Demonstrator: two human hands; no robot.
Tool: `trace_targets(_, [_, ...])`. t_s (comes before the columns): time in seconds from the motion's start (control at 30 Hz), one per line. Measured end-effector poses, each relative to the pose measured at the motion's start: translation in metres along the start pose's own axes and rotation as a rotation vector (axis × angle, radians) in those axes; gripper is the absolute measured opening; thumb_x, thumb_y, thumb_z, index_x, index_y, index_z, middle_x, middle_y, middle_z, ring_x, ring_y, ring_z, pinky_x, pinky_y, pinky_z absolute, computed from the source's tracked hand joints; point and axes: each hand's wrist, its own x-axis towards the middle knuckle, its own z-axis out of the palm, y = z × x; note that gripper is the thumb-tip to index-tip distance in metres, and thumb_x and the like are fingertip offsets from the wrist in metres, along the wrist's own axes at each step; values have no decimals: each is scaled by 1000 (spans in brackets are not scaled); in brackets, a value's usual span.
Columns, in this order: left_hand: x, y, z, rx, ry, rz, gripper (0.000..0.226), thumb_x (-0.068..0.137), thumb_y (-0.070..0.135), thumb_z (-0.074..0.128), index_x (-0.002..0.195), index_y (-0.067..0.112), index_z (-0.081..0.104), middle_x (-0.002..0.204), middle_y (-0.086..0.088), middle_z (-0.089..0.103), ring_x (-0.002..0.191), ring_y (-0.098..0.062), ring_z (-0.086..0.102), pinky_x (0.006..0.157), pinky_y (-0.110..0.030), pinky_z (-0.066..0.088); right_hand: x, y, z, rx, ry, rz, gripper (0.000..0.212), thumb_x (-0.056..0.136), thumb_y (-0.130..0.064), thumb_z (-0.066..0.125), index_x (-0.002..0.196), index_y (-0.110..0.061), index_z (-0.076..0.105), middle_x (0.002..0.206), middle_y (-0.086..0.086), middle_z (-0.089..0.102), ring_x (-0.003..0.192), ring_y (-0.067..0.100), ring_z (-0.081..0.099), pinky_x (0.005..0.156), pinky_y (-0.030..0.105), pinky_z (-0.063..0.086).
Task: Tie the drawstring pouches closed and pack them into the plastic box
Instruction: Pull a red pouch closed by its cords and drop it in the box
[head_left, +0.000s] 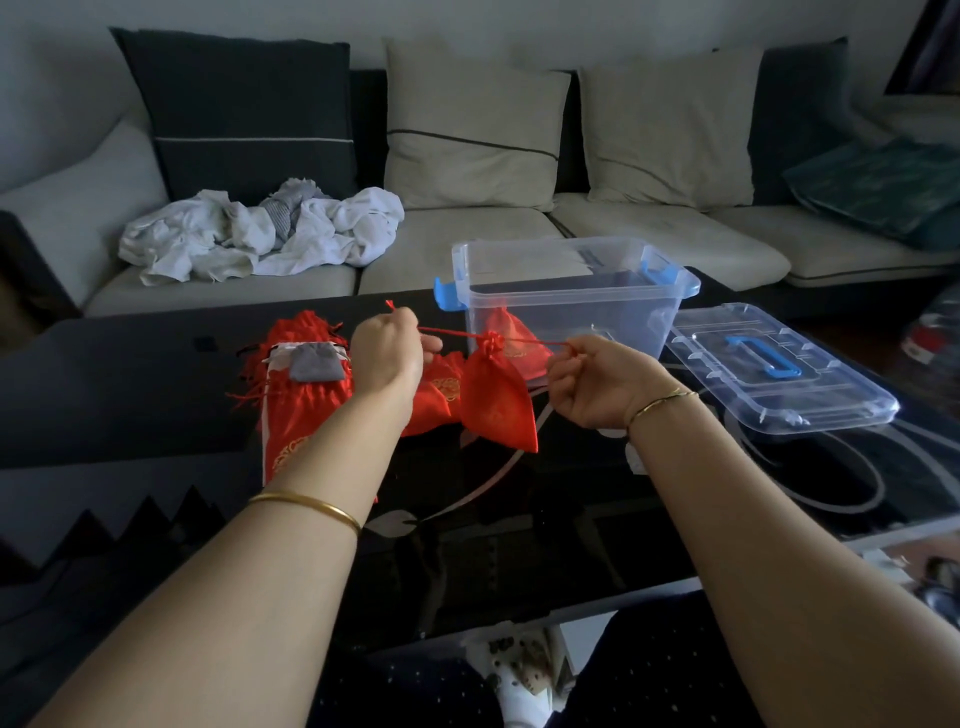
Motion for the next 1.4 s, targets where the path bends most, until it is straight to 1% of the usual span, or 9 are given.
trace_targets(0.07, [1,2,2,-122,-12,-50,30,93,14,34,83,4,61,58,5,65,56,-7,56,53,-19,42,5,2,-3,7,72,24,31,94,-14,36,64,-17,37,56,-10,30,28,3,35,35,10,29])
trace_targets(0.23, [-12,11,7,-446,-250,27,35,93,10,35,59,15,40,61,-2,67,63,-15,67,58,-19,51,9,7,1,-98,206,-88,31,91,-9,39,61,-16,37,50,-4,36,33,5,36,34,11,30])
trace_targets(0.4, [-9,7,9,-127,-441,99,26,92,15,57,67,13,63,55,4,62,47,-6,57,54,-20,48,-5,0,20,-156,103,-381,29,92,-17,49,63,-13,46,54,-1,47,43,8,45,46,18,35])
trace_targets(0.57, [-16,4,12,133,-576,197,10,83,13,69,74,15,67,61,1,62,47,-2,54,54,-17,46,-15,6,39,-352,57,-522,29,92,-23,56,65,-13,54,59,-1,51,47,7,46,47,18,37])
trace_targets(0.73, [-18,3,14,209,-579,250,15,84,16,68,69,16,65,60,3,62,53,-6,56,59,-21,46,-18,10,44,-468,65,-514,34,96,-33,48,71,-13,58,64,0,55,44,7,43,43,19,32])
trace_targets(0.87, [-17,1,14,153,-581,203,19,89,21,63,71,14,66,64,1,63,53,-5,57,57,-20,47,-19,12,39,-593,130,-407,41,100,-33,33,96,-4,61,70,8,62,47,14,44,46,23,31])
trace_targets(1.0, [-16,1,14,123,-556,190,21,91,17,60,70,16,65,64,1,65,53,-7,58,55,-20,47,-20,14,40,-710,147,-476,16,91,-10,45,84,-4,58,66,10,57,47,16,49,48,24,36])
trace_targets(1.13, [-15,-2,14,116,-465,181,21,91,15,61,70,15,63,66,-4,65,55,-11,59,53,-20,47,-19,15,36,-850,107,-601,18,85,4,51,72,-9,51,64,10,57,51,15,54,48,24,43])
trace_targets(1.4, [-12,-2,14,111,-379,131,22,91,13,60,70,18,62,61,-4,63,55,-11,60,53,-21,46,-14,19,31,-1241,95,-894,13,74,-10,75,85,-5,68,78,13,67,68,13,57,69,32,51])
